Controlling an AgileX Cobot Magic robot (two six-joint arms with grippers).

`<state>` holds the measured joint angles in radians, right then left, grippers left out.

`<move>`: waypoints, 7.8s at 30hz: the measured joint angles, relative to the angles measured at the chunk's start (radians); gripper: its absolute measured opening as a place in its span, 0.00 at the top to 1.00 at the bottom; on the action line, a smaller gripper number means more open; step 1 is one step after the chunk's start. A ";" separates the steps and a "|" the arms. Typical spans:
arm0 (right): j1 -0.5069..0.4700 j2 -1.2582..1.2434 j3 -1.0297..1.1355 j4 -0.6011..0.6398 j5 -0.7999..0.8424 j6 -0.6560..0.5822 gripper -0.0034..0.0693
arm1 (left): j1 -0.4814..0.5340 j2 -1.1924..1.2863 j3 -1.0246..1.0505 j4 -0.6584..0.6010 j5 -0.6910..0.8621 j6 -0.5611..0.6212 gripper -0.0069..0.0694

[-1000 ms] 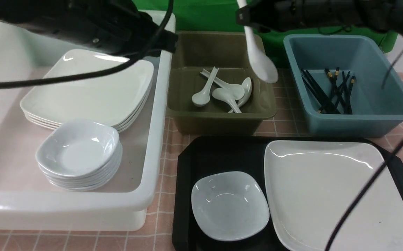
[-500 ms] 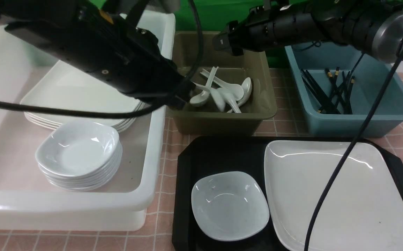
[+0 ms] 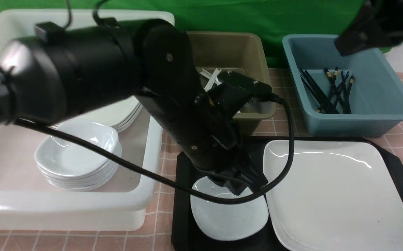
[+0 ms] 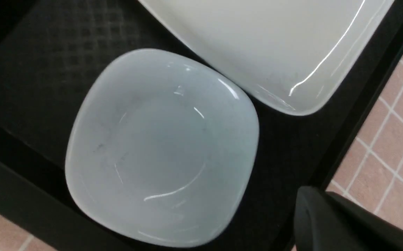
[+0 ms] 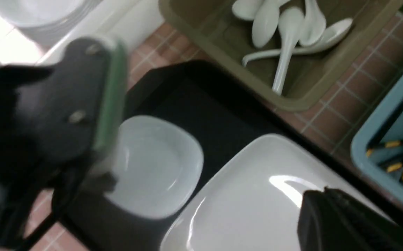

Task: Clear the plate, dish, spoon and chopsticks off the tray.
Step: Use the left arm to grab a small plate from the dinner plate, then use the left arm to put the small plate into the large storage box on the left, then use the left arm to grab a plate from the dinner plate, then use the left arm to put the plate into the large storage box on the left

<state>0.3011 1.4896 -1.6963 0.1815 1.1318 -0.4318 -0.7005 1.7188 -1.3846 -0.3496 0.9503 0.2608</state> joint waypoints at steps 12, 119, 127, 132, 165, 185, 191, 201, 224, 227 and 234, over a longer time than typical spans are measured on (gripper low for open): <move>0.000 -0.418 0.700 -0.003 -0.042 0.009 0.91 | 0.004 0.229 -0.187 0.153 -0.061 -0.017 0.80; -0.152 -0.364 0.514 -0.121 -0.096 0.082 0.91 | 0.152 0.075 -0.225 0.069 0.002 -0.144 0.91; -0.158 -0.436 0.561 -0.035 -0.121 0.048 0.91 | 0.005 0.406 -0.475 0.198 0.000 -0.291 0.67; -0.158 -0.451 0.561 -0.032 -0.125 0.046 0.91 | -0.001 0.512 -0.525 0.198 -0.049 -0.348 0.39; -0.158 -0.456 0.551 -0.024 -0.167 0.046 0.91 | -0.001 0.491 -0.541 0.085 -0.134 -0.293 0.85; -0.158 -0.457 0.367 0.221 -0.130 -0.039 0.91 | 0.096 0.112 -0.535 0.209 0.006 -0.215 0.89; -0.158 -0.456 0.367 0.353 -0.158 -0.134 0.91 | 0.266 0.026 -0.547 0.045 0.019 -0.156 0.89; -0.021 -0.316 0.248 0.488 -0.161 -0.234 0.91 | 0.808 -0.069 -0.550 -0.249 0.091 -0.054 0.89; 0.353 0.010 -0.082 0.170 -0.245 0.003 0.91 | 1.128 -0.030 0.109 -0.684 -0.481 0.152 0.89; 0.353 0.021 -0.082 0.171 -0.243 0.006 0.91 | 1.067 -0.006 0.144 -0.724 -0.590 0.183 0.88; 0.353 0.022 -0.084 0.176 -0.233 0.009 0.91 | 1.020 0.043 0.145 -0.739 -0.660 0.184 0.88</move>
<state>0.6542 1.5121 -1.7803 0.3573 0.8991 -0.4230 0.3192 1.7620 -1.2391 -1.0889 0.2902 0.4453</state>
